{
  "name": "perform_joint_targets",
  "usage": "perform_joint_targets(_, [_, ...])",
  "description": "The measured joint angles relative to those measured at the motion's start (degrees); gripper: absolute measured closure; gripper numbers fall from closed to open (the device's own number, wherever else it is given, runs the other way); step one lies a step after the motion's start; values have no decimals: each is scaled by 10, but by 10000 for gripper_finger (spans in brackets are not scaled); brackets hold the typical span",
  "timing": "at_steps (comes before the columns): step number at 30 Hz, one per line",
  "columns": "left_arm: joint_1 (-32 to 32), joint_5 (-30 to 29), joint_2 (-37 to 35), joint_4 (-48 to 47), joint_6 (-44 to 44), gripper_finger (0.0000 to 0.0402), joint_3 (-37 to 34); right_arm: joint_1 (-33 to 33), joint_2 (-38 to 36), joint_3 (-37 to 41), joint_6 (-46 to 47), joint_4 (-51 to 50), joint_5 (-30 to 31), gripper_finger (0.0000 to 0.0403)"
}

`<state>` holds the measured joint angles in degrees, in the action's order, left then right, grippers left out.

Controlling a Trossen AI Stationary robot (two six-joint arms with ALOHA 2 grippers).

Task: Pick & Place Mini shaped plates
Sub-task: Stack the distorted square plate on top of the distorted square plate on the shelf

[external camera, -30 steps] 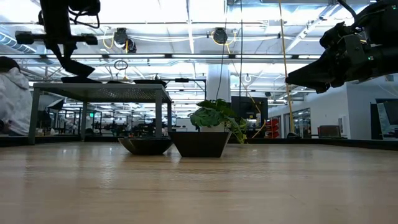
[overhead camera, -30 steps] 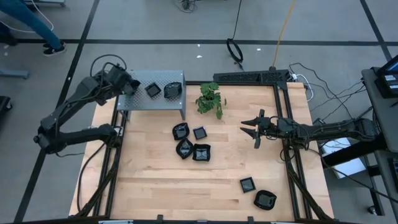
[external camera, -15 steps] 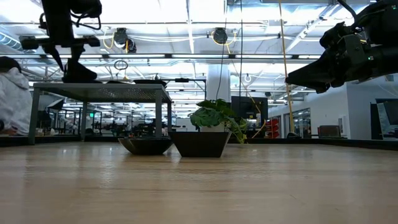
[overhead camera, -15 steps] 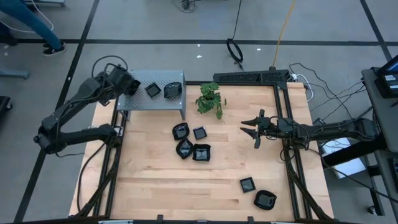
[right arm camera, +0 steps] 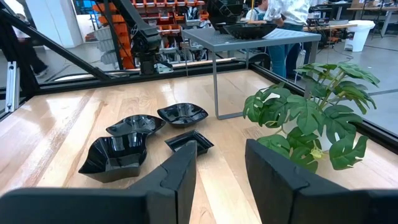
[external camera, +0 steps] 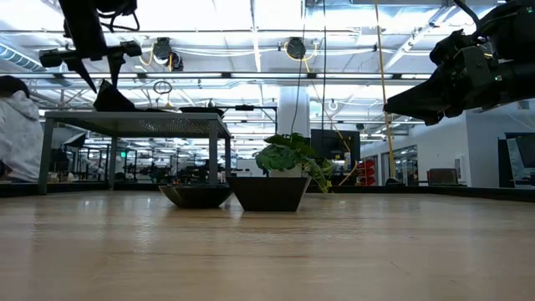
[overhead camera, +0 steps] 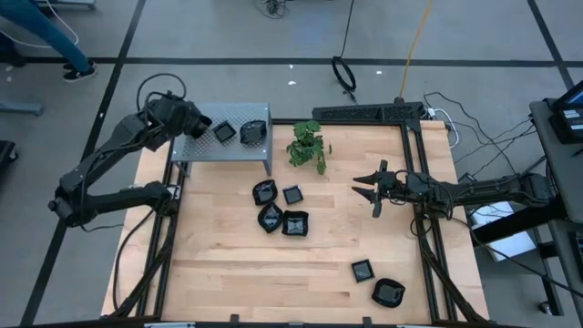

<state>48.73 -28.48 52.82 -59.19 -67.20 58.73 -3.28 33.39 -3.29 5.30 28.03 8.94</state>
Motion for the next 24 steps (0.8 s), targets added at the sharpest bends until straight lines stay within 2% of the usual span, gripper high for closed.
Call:
perform_joint_targets(8, [0, 2, 0, -11, 1, 263, 0, 0, 0, 0, 0, 0, 0, 275])
perform_joint_targets(19, [0, 1, 0, -10, 1, 391, 0, 0, 0, 0, 0, 0, 0, 275])
perform_joint_targets(24, [0, 3, -3, -7, -1, 384, 0, 0, 0, 0, 0, 0, 0, 275])
